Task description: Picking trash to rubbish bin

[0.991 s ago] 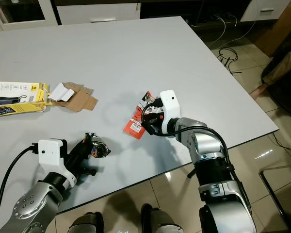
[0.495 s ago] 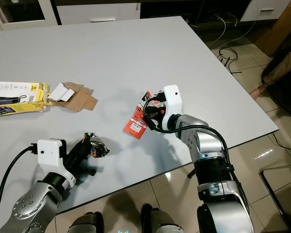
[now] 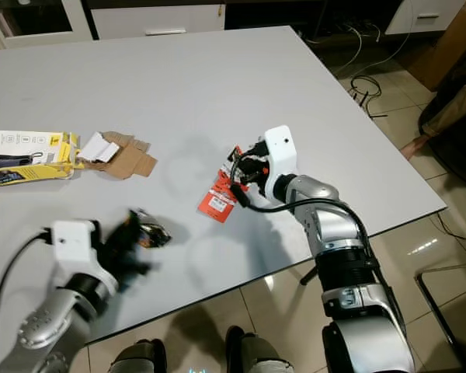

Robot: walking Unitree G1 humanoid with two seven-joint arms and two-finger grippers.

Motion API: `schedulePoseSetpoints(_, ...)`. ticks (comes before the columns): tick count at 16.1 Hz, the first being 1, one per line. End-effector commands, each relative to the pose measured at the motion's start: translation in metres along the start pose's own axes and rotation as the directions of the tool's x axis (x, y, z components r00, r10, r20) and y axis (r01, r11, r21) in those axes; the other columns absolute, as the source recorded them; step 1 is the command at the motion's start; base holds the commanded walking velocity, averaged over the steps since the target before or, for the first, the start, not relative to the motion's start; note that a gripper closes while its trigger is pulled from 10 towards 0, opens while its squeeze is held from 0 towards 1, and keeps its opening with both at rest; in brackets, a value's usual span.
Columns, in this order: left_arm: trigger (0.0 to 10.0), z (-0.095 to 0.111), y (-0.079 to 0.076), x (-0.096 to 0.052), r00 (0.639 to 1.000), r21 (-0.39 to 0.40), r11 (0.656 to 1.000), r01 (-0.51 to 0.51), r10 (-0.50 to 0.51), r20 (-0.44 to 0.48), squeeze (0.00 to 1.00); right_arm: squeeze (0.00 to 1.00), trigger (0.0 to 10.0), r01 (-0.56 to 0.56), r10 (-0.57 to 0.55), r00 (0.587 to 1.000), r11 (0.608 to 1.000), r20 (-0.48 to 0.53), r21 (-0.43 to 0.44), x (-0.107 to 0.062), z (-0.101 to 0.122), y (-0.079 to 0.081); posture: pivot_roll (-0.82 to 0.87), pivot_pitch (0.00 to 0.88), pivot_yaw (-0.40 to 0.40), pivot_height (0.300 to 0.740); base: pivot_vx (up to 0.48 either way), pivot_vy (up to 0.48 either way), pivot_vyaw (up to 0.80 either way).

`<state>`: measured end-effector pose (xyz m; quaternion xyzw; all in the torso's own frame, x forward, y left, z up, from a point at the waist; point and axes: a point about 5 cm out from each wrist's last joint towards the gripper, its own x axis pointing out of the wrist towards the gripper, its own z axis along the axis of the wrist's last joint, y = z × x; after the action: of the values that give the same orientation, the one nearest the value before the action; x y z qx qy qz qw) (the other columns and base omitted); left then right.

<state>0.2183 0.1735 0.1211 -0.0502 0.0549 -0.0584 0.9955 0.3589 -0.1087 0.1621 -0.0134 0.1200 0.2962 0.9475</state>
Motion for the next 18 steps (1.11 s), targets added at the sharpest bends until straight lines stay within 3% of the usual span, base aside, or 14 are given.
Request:
schedulePoseSetpoints(1,10.0,-0.003,0.004,-0.001,0.999,0.015,0.999,-0.045,0.045,-0.005,0.00,1.00,10.0,0.036,-0.036,0.999,0.999,-0.004,-0.041,-0.001,-0.001,-0.005,0.01,0.179,-0.099,0.740,0.000,0.000,0.00)
schedulePoseSetpoints(3,10.0,-0.001,0.009,0.003,0.994,0.035,0.993,-0.113,0.112,0.013,0.00,1.00,10.0,0.035,-0.034,0.999,0.995,0.012,-0.099,0.000,-0.001,-0.003,0.01,0.172,-0.096,0.740,0.000,0.000,0.00)
schedulePoseSetpoints(10,10.0,0.017,0.013,0.028,0.961,0.071,0.966,-0.249,0.237,0.142,0.00,1.00,10.0,0.035,-0.026,0.996,0.992,0.081,-0.117,0.010,0.003,0.009,0.01,0.131,-0.086,0.740,0.000,0.000,0.00)
schedulePoseSetpoints(12,10.0,0.020,0.012,0.035,0.956,0.063,0.964,-0.258,0.245,0.164,0.00,1.00,10.0,0.036,-0.021,0.993,0.992,0.118,-0.119,0.013,0.010,0.012,0.01,0.112,-0.084,0.740,0.000,0.000,0.00)
schedulePoseSetpoints(18,10.0,0.022,0.003,0.044,0.958,-0.002,0.976,-0.220,0.216,0.189,0.00,1.00,10.0,0.053,-0.032,0.989,0.989,0.147,-0.140,0.018,0.015,0.013,0.01,0.085,-0.074,0.740,0.000,0.000,0.78)
